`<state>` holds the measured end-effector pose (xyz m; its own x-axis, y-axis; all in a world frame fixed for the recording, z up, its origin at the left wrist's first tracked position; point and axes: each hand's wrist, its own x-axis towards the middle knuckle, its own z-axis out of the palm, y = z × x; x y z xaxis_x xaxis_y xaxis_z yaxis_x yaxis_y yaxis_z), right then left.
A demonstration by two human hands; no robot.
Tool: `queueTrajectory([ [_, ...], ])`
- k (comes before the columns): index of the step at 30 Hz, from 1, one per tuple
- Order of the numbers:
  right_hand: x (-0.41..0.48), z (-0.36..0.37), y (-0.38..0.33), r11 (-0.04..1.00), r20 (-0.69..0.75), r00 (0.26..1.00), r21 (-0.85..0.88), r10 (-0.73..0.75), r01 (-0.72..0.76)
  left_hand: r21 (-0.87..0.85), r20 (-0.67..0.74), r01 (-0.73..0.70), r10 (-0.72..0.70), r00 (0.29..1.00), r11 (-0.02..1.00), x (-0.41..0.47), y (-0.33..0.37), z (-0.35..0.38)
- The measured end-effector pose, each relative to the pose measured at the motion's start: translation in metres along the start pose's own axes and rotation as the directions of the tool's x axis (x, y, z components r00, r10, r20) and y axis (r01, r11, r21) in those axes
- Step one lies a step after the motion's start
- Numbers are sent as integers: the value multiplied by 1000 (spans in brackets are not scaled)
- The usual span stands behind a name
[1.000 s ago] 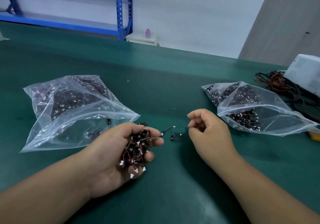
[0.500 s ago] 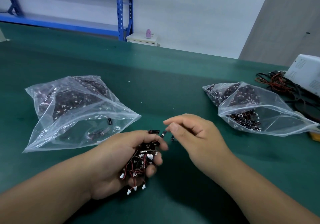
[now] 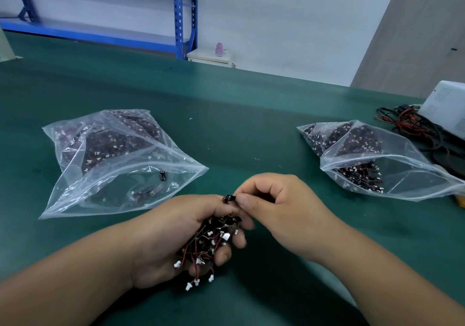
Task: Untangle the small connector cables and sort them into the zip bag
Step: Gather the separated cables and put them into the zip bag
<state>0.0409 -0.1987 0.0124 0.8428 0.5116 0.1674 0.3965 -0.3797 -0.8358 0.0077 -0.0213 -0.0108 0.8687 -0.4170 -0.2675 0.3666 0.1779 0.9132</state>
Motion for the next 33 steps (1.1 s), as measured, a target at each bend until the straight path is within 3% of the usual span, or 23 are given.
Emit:
queueTrajectory([
  [6,5,-4,3,1000,-268,963,23,10,-4,5,1,-28,28,1000,1000,-2,1,2],
  [17,9,-7,10,990,-300,949,127,102,-66,-37,-63,-42,39,997,998,0,0,1],
  [23,12,-15,10,981,-405,904,180,136,-67,-54,-69,-18,14,998,998,0,0,-1],
  [28,11,-30,10,993,-454,884,8,108,-117,-46,-71,-4,0,998,999,1,1,0],
  [33,13,-48,18,902,-367,890,-226,270,-367,-10,-73,3,-3,997,1000,-1,-2,-8],
])
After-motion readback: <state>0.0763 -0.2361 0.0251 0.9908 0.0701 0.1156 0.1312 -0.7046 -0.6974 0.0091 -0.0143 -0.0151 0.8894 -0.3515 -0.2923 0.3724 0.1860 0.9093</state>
